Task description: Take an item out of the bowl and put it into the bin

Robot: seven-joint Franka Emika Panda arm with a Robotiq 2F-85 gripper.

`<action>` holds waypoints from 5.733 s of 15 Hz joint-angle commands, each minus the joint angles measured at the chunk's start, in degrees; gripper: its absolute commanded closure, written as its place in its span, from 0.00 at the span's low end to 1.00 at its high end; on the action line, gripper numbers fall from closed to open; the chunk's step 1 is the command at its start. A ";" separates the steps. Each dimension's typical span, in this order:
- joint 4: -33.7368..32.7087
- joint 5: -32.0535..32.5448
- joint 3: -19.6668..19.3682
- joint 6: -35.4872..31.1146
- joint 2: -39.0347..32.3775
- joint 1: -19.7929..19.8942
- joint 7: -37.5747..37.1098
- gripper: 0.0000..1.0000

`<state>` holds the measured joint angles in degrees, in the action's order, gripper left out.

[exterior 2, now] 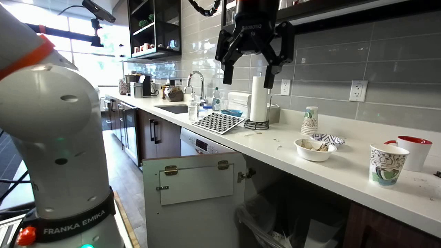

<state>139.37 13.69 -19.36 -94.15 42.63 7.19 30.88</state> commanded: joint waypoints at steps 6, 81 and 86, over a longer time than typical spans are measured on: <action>-0.12 0.14 -0.24 0.17 0.04 -0.38 -0.20 0.00; -35.64 -11.36 8.95 -62.50 -71.94 -2.29 -46.41 0.99; -29.22 -16.50 13.45 -65.16 -67.49 2.17 -38.06 0.98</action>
<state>103.65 1.21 -9.48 -156.48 -28.87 5.89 -13.69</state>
